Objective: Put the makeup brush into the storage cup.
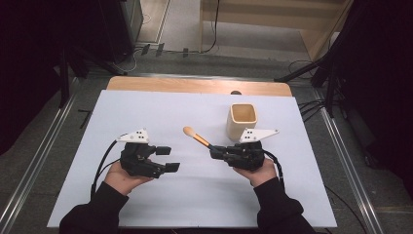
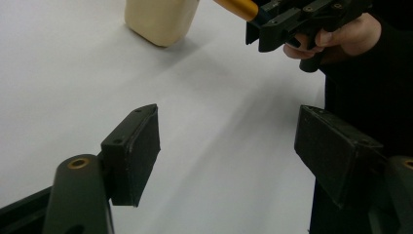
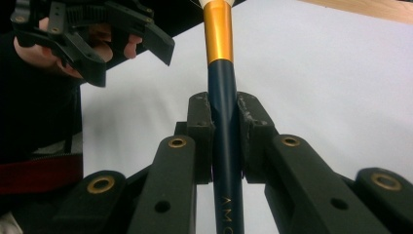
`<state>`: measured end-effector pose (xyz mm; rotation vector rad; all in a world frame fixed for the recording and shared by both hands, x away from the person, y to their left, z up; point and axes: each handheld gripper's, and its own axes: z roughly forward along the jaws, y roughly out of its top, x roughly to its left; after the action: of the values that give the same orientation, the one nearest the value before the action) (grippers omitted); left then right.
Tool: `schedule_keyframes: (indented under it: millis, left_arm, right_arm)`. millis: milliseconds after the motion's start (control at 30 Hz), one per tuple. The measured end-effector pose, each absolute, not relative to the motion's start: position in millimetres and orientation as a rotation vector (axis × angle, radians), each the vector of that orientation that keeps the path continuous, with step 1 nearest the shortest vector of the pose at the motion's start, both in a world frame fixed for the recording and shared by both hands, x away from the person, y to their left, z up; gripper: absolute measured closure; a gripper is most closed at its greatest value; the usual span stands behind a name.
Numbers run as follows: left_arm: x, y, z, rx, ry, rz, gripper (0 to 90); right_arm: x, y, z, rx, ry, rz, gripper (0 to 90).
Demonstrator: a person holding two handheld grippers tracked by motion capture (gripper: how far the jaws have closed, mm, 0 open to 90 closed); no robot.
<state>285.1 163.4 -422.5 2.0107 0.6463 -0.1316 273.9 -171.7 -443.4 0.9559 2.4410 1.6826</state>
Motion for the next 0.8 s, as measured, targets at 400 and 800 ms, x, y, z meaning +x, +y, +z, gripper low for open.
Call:
schedule_keyframes:
  millis: [400, 800]
  left_arm:
    - [283.8, 156.6, -423.2, 1.945, 0.668, -0.09, 28.5]
    - [291.9, 150.7, -423.4, 1.844, 0.744, -0.129, 35.2]
  right_arm:
    - [272.6, -164.1, -444.1, 1.034, 2.301, 1.784, 78.9]
    - [268.6, -147.5, -451.5, 1.019, 2.307, 1.8, 78.9]
